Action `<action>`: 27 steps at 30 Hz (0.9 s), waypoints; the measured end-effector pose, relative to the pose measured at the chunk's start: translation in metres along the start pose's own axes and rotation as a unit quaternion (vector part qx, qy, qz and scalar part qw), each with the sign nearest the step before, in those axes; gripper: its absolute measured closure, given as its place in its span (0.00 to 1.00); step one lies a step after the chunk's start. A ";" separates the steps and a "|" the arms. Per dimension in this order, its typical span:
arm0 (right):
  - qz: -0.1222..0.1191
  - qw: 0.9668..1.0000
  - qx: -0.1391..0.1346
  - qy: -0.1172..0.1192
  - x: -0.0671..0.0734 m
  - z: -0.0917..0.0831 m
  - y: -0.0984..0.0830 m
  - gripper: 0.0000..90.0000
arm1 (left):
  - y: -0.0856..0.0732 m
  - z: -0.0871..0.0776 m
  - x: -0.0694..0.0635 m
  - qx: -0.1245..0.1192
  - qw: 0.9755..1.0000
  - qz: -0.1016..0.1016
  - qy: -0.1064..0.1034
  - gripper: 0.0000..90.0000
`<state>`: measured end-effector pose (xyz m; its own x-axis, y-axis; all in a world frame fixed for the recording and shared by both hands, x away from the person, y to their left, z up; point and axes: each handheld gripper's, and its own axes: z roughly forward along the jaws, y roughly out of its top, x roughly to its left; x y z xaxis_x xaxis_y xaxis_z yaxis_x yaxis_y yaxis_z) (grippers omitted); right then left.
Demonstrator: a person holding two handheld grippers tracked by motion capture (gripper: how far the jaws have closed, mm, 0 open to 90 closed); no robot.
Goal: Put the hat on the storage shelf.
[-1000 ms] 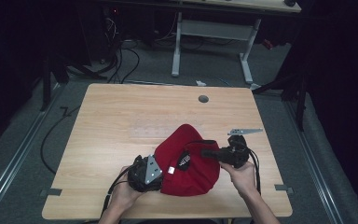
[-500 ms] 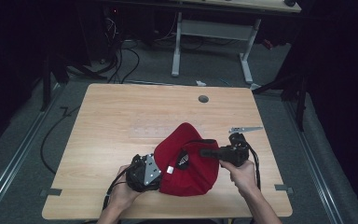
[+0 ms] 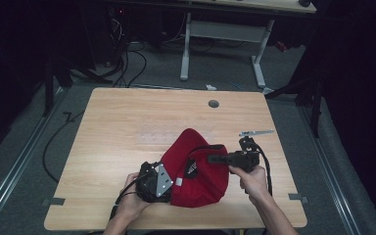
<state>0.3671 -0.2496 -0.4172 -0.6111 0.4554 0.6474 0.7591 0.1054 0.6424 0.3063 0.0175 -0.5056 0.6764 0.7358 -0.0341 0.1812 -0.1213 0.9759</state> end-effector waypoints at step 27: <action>-0.017 0.999 0.040 -0.024 -0.006 0.014 -0.001 0.95 | 0.016 -0.018 0.009 -0.008 0.998 -0.043 -0.045 0.73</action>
<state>0.3728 -0.2403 -0.4272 -0.6267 0.4926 0.6038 0.7548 0.1911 0.6275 0.3019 0.0341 -0.4863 0.7208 0.6797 -0.1357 0.2297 -0.0495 0.9720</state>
